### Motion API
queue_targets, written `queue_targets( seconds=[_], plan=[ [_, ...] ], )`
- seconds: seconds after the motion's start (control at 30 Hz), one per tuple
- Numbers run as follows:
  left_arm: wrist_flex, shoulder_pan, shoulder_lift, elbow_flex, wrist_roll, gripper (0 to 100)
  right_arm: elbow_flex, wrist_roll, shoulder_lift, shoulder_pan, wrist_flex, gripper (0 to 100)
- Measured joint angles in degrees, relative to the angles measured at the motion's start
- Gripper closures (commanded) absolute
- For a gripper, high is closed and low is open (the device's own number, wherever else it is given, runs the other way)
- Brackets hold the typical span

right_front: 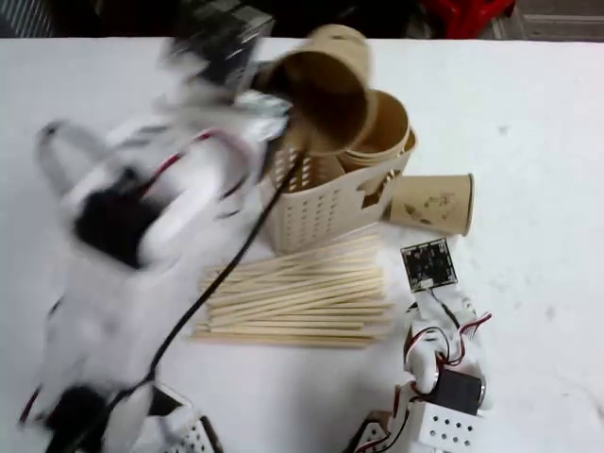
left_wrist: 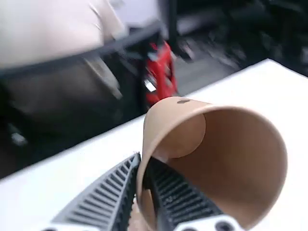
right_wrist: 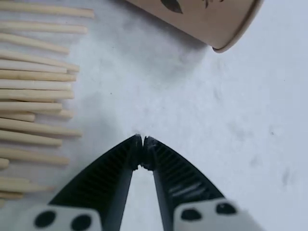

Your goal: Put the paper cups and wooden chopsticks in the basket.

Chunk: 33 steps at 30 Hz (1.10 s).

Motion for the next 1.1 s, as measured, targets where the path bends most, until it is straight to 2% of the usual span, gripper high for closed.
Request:
queue_targets(
  seconds=[0.2, 0.37, 0.5, 0.7, 0.9, 1.1],
  plan=[
    [13.1, 5.0, 23.2, -20.7, 3.0, 98, 0.0, 0.0, 0.0, 0.0, 0.0, 98.1],
    [25.4, 5.1, 37.9, -37.5, 4.1, 98, 0.0, 0.0, 0.0, 0.0, 0.0, 98.1],
    [31.0, 5.0, 45.4, -48.8, 4.2, 98, 0.0, 0.0, 0.0, 0.0, 0.0, 98.1],
    [32.3, 5.0, 48.3, -55.6, 4.2, 96, 0.0, 0.0, 0.0, 0.0, 0.0, 98.1],
    [32.3, 5.0, 49.1, -57.1, 4.2, 80, 0.0, 0.0, 0.0, 0.0, 0.0, 98.1],
    [29.6, 5.1, 49.1, -57.1, 4.1, 81, 0.0, 0.0, 0.0, 0.0, 0.0, 98.1]
  ],
)
